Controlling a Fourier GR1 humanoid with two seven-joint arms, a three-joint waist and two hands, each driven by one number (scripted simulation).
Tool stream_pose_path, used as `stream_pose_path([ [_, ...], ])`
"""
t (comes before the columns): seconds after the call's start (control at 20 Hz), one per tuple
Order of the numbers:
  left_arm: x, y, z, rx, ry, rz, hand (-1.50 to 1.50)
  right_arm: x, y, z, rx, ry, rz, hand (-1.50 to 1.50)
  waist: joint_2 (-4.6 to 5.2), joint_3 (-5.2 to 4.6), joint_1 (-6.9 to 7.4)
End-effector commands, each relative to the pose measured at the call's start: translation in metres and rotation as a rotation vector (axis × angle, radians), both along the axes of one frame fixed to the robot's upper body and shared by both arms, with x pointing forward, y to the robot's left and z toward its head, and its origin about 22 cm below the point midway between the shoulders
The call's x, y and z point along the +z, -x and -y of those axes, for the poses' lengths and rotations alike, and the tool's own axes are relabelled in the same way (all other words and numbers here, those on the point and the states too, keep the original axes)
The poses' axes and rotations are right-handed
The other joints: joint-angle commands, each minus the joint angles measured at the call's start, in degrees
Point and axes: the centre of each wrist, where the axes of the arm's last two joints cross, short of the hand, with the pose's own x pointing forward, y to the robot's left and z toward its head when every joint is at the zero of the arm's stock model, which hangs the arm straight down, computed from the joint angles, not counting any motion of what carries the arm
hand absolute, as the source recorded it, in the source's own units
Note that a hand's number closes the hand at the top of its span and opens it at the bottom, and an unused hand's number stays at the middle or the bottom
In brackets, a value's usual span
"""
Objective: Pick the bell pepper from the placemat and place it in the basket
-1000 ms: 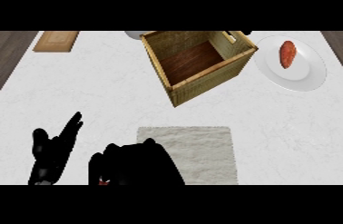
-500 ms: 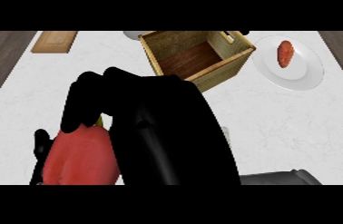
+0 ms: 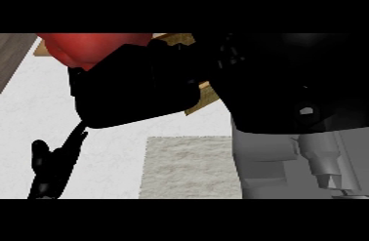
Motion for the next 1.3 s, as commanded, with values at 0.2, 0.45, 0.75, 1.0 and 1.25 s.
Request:
stream_pose_path([
  [0.2,-0.031,0.014,0.008,0.004,0.018,-0.126,0.0,0.023,-0.056,0.006,-0.129,0.082,-0.113,1.5,0.87,-0.63,0.47],
  [0.45,-0.03,0.003,-0.006,0.023,0.01,-0.128,0.0,0.016,-0.086,0.006,-0.114,0.12,-0.121,1.5,1.07,-0.63,0.58],
  [0.75,-0.027,0.021,0.004,0.001,0.009,-0.117,0.0,-0.024,-0.127,0.012,-0.121,0.04,-0.171,1.5,1.07,-0.57,1.48],
  [1.0,-0.027,0.018,0.01,0.006,0.033,-0.122,0.0,-0.051,-0.141,0.035,-0.097,-0.096,-0.263,1.5,0.81,-0.51,0.53],
  [1.25,-0.017,0.012,-0.001,0.02,0.017,-0.117,0.0,-0.088,-0.169,0.05,-0.101,-0.106,-0.276,1.5,1.13,-0.53,1.11],
])
